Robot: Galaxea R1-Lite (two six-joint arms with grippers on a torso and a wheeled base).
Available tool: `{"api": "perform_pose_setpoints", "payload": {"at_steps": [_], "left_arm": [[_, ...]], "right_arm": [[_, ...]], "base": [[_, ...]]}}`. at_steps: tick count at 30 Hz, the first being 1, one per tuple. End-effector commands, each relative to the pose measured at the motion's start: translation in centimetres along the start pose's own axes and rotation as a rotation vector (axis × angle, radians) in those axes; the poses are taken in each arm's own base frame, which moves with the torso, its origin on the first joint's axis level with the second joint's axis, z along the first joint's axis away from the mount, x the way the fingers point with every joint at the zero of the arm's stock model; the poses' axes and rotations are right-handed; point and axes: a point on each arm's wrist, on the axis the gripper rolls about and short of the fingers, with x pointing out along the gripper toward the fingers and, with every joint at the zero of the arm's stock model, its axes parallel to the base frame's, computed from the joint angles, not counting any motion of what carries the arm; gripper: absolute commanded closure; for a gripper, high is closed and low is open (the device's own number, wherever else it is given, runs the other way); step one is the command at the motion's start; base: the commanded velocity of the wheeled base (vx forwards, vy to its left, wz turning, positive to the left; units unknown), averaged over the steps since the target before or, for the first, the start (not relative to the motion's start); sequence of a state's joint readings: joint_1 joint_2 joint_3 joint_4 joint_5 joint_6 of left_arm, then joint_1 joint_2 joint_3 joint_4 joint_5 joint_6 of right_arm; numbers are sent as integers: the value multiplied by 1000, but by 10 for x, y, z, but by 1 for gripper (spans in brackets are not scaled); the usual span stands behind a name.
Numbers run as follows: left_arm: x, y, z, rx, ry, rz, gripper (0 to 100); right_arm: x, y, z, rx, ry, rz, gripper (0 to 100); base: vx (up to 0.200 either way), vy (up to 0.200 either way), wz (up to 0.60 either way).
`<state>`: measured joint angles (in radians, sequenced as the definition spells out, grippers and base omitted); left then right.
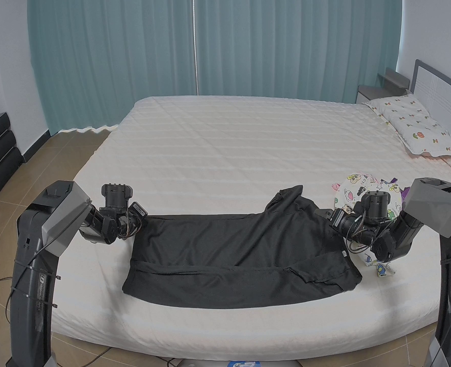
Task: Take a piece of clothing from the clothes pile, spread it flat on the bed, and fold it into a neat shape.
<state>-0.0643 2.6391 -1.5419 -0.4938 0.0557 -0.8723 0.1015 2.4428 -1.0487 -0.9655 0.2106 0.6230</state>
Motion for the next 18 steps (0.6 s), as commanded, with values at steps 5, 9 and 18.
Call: {"api": "perform_pose_setpoints", "payload": {"at_steps": [5,9,18], "left_arm": [[-7,-1,2,-15,4,4,100],[-7,0,1,-15,6,6,100],[-7,0,1,-15,7,7,100]], "right_arm": [[71,10,17,-231,-31,-123,0],[92,13,9,-283,-27,-136,0],[118,7,9,-295,-52,-192,0]], "base": [[0,0,0],[0,0,0],[0,0,0]]}}
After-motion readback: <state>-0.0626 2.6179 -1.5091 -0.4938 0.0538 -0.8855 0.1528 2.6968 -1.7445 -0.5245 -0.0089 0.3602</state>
